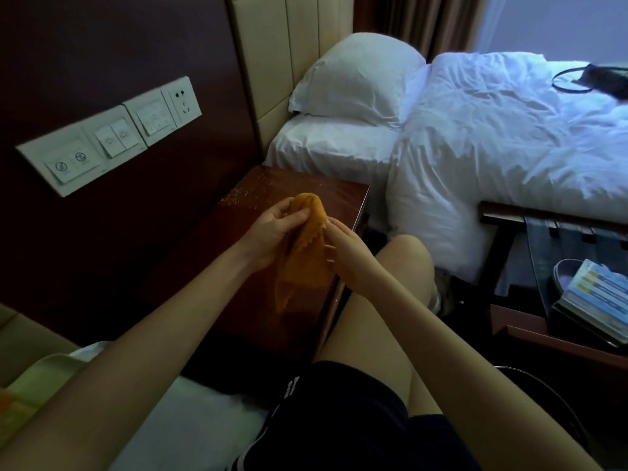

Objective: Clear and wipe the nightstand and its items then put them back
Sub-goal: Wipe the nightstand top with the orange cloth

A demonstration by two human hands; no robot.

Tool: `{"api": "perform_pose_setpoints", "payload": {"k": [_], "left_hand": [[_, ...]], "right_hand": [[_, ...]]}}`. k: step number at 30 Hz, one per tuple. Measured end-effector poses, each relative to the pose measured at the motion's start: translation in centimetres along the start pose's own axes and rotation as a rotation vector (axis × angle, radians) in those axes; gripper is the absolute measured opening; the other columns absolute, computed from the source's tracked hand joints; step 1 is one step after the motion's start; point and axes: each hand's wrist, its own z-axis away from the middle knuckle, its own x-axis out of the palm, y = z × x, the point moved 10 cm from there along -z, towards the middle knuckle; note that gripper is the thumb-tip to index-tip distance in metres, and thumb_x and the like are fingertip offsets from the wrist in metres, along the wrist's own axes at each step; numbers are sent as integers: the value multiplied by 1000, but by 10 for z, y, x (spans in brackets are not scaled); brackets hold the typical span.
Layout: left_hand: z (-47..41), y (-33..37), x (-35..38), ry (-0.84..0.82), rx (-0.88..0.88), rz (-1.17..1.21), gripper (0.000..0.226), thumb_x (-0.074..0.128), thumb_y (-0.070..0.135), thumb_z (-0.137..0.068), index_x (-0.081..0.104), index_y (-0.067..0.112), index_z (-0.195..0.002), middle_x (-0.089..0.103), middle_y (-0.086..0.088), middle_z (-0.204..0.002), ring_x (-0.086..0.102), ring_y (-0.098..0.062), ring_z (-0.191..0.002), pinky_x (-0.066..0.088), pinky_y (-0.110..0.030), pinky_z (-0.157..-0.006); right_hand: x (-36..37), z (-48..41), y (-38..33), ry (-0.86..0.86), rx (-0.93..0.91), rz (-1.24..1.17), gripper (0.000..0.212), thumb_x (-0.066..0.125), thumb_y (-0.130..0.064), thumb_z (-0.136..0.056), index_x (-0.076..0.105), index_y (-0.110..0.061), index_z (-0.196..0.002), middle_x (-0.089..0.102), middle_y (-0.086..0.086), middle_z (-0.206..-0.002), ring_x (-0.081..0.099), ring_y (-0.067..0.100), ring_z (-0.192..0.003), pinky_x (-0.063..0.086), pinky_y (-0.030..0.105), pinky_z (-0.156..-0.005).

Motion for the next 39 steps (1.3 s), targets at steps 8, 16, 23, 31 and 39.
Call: {"api": "perform_pose_setpoints", "payload": {"k": [8, 16, 23, 31, 39], "left_hand": [[11, -8, -2, 93, 98, -18, 31, 44, 5, -95, 45, 26, -118, 61, -5, -107, 61, -15, -93, 52, -24, -77], [7, -29, -26, 167, 39, -169, 20, 46, 20, -96, 59, 25, -110, 61, -5, -112, 61, -17, -104, 52, -23, -77], [-22, -47, -49, 400, 4, -172, 24, 53, 19, -93, 47, 20, -116, 58, -4, -107, 61, -17, -96, 52, -25, -74], [-50, -64, -99, 776, -24, -605, 17, 61, 26, -87, 52, 17, -100, 56, 3, -95, 56, -15, -89, 47, -26, -72], [-124, -102, -105, 761, -69, -973, 22, 55, 18, -91, 59, 11, -112, 49, -5, -124, 50, -20, -107, 40, -23, -87]], "right_hand": [[-3, 5, -10, 146, -161, 176, 9, 54, -20, -92, 60, -26, -94, 65, -2, -87, 61, 9, -79, 51, 18, -65], [12, -10, 1, 132, -172, 225, 13, 54, -26, -93, 64, -23, -100, 66, -9, -83, 65, -3, -70, 51, 12, -59], [8, -30, 9, 80, -218, 587, 33, 46, -28, -96, 50, -19, -127, 62, 0, -110, 62, 13, -96, 55, 38, -82], [-43, -78, 38, 37, -114, 1163, 44, 40, -23, -95, 39, -18, -139, 52, 6, -131, 50, 24, -117, 40, 34, -92], [-80, -111, 64, 60, -231, 1319, 42, 42, -22, -96, 42, -17, -138, 44, 3, -141, 31, 25, -133, 20, 38, -108]]}}
